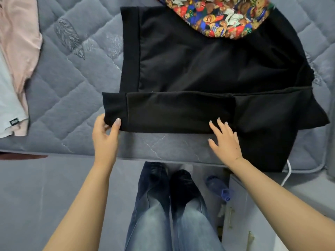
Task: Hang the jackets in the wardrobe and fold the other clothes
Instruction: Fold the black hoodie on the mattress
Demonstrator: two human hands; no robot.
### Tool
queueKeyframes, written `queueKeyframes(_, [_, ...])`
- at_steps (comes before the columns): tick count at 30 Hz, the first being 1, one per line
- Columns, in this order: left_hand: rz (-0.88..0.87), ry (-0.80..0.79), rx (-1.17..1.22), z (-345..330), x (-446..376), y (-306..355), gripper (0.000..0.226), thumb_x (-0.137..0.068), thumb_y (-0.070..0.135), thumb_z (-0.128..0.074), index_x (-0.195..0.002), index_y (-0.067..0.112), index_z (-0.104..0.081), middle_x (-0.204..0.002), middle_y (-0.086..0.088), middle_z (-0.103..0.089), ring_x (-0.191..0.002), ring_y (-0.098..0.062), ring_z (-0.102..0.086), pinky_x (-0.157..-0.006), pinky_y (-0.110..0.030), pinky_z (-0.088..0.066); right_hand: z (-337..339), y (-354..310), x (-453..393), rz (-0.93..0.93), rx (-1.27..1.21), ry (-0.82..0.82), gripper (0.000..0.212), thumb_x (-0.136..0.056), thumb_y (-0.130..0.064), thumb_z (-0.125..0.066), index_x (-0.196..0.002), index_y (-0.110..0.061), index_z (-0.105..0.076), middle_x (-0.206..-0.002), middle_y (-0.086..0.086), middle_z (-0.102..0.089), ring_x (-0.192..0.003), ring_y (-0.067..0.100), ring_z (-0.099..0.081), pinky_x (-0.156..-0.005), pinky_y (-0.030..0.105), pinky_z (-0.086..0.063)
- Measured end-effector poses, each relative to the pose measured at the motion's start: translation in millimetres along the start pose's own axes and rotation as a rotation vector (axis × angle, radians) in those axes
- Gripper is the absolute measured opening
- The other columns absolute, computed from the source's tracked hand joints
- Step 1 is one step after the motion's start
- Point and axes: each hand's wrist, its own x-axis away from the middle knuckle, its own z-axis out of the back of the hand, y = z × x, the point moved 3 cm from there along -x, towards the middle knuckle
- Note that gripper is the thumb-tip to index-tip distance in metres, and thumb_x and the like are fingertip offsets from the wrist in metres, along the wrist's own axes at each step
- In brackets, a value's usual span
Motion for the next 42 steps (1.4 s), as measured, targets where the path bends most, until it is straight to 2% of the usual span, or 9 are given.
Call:
queueKeyframes(5, [0.257, -0.12, -0.099, 5.4, -4.4, -33.7, 0.018, -0.095, 0.024, -0.063, -0.098, 0.008, -0.057, -0.092, -0.004, -0.06, -0.083, -0.014, -0.052, -0.08, -0.038, -0.046, 51.0, -53.2, -26.8, 0.204, -0.12, 0.424, 0.037, -0.092, -0.021, -0.063, -0.127, -0.01, -0.061, -0.121, 0.009, -0.055, -0.115, 0.027, -0.051, -0.096, 0.039, -0.042])
queueKeyframes(11, [0.02, -0.084, -0.141, 7.0, -38.8, -4.4, 0.004, -0.095, 0.018, -0.063, -0.094, 0.014, -0.066, -0.104, 0.014, -0.054, -0.104, -0.006, -0.051, -0.092, -0.022, -0.042, 66.8, -114.5, -104.6, 0.314, 0.038, 0.226, 0.034, -0.095, -0.036, -0.059, -0.119, -0.012, -0.063, -0.116, 0.007, -0.058, -0.109, 0.026, -0.052, -0.096, 0.035, -0.035])
queueKeyframes(16, [0.023, -0.204, 0.126, -2.7, -46.8, 26.0, 0.014, -0.101, 0.025, -0.049, -0.101, 0.031, -0.061, -0.092, 0.018, -0.066, -0.089, 0.001, -0.06, -0.079, -0.015, -0.048, 93.2, -110.5, -108.1, 0.28, -0.37, 0.268, 0.017, -0.097, -0.026, -0.057, -0.098, -0.01, -0.062, -0.095, 0.0, -0.067, -0.09, 0.023, -0.062, -0.084, 0.036, -0.044])
queueKeyframes(21, [-0.034, -0.127, -0.35, -2.5, -76.5, 1.7, 0.019, -0.104, 0.032, -0.043, -0.093, 0.017, -0.045, -0.06, 0.0, -0.052, -0.058, -0.018, -0.05, -0.057, -0.043, -0.041, 108.1, -121.5, -123.0, 0.28, -0.266, 0.422, 0.017, -0.098, -0.027, -0.054, -0.099, -0.011, -0.06, -0.096, 0.002, -0.066, -0.09, 0.026, -0.061, -0.083, 0.042, -0.044])
queueKeyframes(26, [0.063, -0.175, -0.521, -16.5, -101.3, -6.7, 0.046, -0.099, 0.04, -0.051, -0.139, 0.022, -0.038, -0.115, -0.006, -0.061, -0.103, -0.026, -0.058, -0.081, -0.041, -0.046, 73.3, -138.8, -140.9, -0.015, 0.03, 0.437, 0.028, -0.101, -0.031, -0.045, -0.12, -0.013, -0.056, -0.12, 0.009, -0.056, -0.112, 0.029, -0.05, -0.1, 0.039, -0.033])
queueKeyframes(30, [-0.214, 0.081, -0.715, -23.8, -85.6, 23.5, 0.064, -0.093, 0.027, -0.059, -0.149, 0.017, -0.031, -0.148, -0.008, -0.038, -0.136, -0.027, -0.036, -0.108, -0.049, -0.032, 53.5, -157.0, -106.7, 0.137, -0.013, 0.653, 0.042, -0.099, -0.018, -0.046, -0.14, -0.01, -0.044, -0.153, 0.012, -0.033, -0.143, 0.027, -0.03, -0.121, 0.042, -0.008])
queueKeyframes(33, [-0.575, -0.138, -0.771, -69.1, -67.0, 35.8, 0.049, -0.099, 0.029, -0.049, -0.146, 0.022, -0.041, -0.157, -0.007, -0.032, -0.145, -0.024, -0.028, -0.115, -0.048, -0.026, 25.2, -150.3, -85.5, 0.294, 0.041, 0.53, 0.048, -0.103, -0.021, -0.036, -0.15, -0.009, -0.033, -0.16, 0.01, -0.023, -0.148, 0.026, -0.019, -0.122, 0.045, -0.011])
queueKeyframes(36, [-0.589, -0.407, -1.028, -101.7, -64.1, 4.6, 0.057, -0.103, 0.052, -0.032, -0.155, 0.029, -0.023, -0.164, -0.006, -0.013, -0.151, -0.023, -0.011, -0.122, -0.047, -0.01, 3.8, -115.1, -93.5, 0.246, 0.103, 0.269, 0.055, -0.104, -0.036, -0.025, -0.154, -0.017, -0.012, -0.163, 0.004, -0.009, -0.15, 0.02, -0.009, -0.122, 0.045, -0.013])
queueKeyframes(42, [-0.571, -0.444, -1.209, -108.9, -77.5, -26.4, 0.065, -0.099, 0.063, -0.012, -0.156, 0.032, -0.004, -0.165, -0.005, -0.001, -0.152, -0.022, 0.0, -0.123, -0.046, -0.001, 8.0, -74.4, -105.5, 0.194, 0.168, 0.219, 0.06, -0.102, -0.049, -0.018, -0.154, -0.024, -0.001, -0.161, -0.007, 0.002, -0.15, 0.014, -0.003, -0.122, 0.038, -0.001])
